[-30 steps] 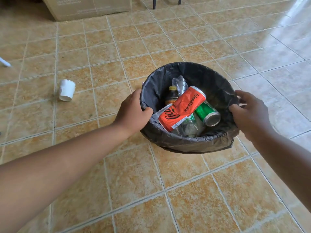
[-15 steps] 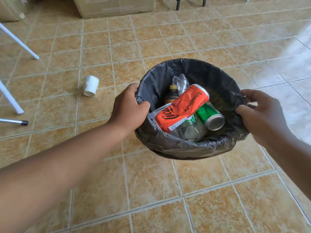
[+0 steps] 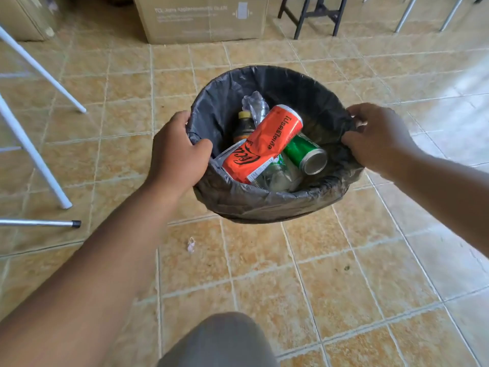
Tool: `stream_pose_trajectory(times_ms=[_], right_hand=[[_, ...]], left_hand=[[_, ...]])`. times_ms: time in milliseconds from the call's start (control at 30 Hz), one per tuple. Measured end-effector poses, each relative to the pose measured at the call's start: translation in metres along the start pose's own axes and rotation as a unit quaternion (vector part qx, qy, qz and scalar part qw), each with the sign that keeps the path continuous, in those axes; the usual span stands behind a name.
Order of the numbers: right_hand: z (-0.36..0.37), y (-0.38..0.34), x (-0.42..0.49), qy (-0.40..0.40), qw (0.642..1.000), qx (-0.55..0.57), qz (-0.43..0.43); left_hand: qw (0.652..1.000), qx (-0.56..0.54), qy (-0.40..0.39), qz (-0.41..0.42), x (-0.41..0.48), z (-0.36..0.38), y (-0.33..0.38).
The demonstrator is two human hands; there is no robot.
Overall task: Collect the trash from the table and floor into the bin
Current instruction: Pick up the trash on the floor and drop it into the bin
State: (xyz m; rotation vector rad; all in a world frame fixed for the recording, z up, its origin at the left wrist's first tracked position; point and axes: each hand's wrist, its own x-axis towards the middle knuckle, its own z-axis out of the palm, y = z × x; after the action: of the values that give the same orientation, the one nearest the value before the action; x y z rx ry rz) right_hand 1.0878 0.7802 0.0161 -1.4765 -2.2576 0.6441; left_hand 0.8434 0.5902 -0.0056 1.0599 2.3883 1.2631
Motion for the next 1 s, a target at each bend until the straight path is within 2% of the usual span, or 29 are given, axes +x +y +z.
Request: stream_pose_trajectory(times_ms=[133, 300, 533, 700, 900, 1000], right_hand=[[-0.005, -0.026, 0.059, 0.002, 1.000, -0.022, 0.001], [0.034, -0.016, 0.145, 0.004, 1.000, 0.005, -0.020], [0.117, -0.011, 0.273, 0.009, 0.997, 0.046, -0.060], [0.154, 0.009, 0.319, -0.016, 0.996, 0.053, -0.070], [0.179, 0.020, 0.335, -0.007, 0.993, 0.099, -0.060], [0.190, 0.028, 0.337, 0.011, 0.994, 0.093, -0.064]], left_hand=[[1.000, 0.019, -0.004, -0.011, 0.049, -0.008, 0.014], [0.998, 0.056, 0.020, -0.009, 0.103, 0.028, -0.002], [0.992, 0.065, 0.050, -0.101, 0.169, 0.105, -0.045], [0.984, 0.093, 0.062, -0.142, 0.199, 0.136, -0.057], [0.976, 0.126, 0.007, -0.180, 0.215, 0.148, -0.050], [0.977, 0.132, -0.007, -0.166, 0.231, 0.152, -0.053]])
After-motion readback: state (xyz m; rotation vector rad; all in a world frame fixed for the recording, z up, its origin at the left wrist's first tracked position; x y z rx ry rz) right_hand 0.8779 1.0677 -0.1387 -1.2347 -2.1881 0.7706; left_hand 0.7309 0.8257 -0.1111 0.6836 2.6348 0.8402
